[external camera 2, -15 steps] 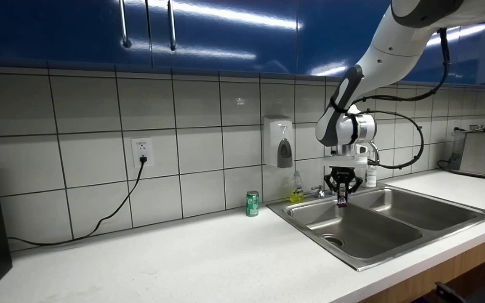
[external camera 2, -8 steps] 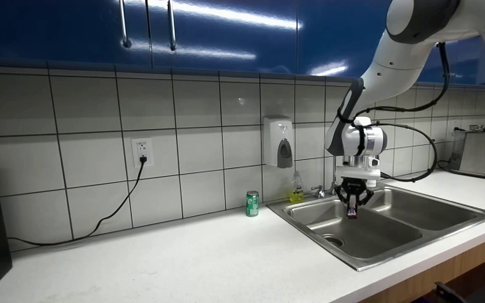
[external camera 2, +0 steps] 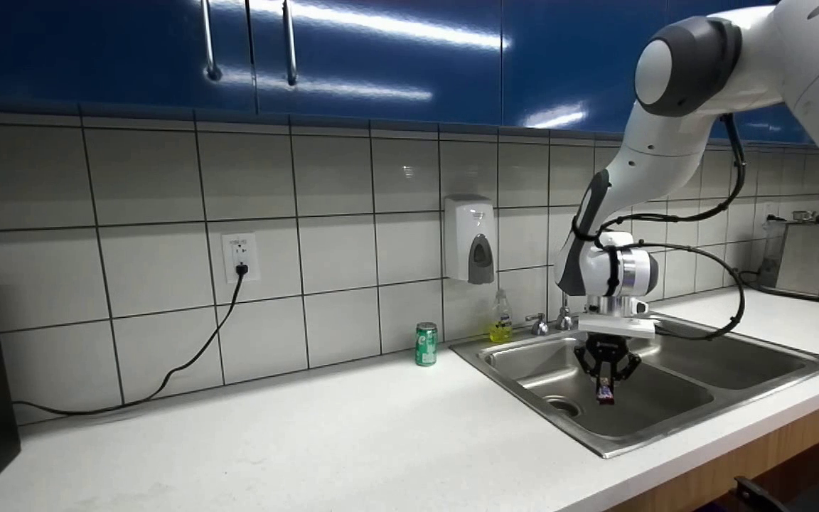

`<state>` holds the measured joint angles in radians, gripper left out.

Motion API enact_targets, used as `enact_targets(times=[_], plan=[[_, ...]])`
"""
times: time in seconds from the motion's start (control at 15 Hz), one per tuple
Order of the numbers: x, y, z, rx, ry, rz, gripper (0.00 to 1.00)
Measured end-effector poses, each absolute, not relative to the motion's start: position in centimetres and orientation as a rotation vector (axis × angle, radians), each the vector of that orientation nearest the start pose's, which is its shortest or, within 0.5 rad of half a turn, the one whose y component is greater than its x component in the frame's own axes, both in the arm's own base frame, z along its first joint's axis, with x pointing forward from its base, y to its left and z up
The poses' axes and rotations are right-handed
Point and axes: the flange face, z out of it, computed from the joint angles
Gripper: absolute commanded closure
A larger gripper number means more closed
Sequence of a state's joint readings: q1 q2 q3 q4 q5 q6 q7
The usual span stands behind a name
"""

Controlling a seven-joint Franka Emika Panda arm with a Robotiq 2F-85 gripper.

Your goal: Put the candy bar in the sink

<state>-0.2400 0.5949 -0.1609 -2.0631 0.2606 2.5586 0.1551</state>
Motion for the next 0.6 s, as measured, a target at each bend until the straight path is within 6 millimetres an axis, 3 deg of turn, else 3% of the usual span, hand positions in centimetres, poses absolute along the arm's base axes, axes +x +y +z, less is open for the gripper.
enact_targets(times=[0.6], plan=[[52.3, -22.2, 6.8, -2.892, 1.047, 0.163, 0.94]])
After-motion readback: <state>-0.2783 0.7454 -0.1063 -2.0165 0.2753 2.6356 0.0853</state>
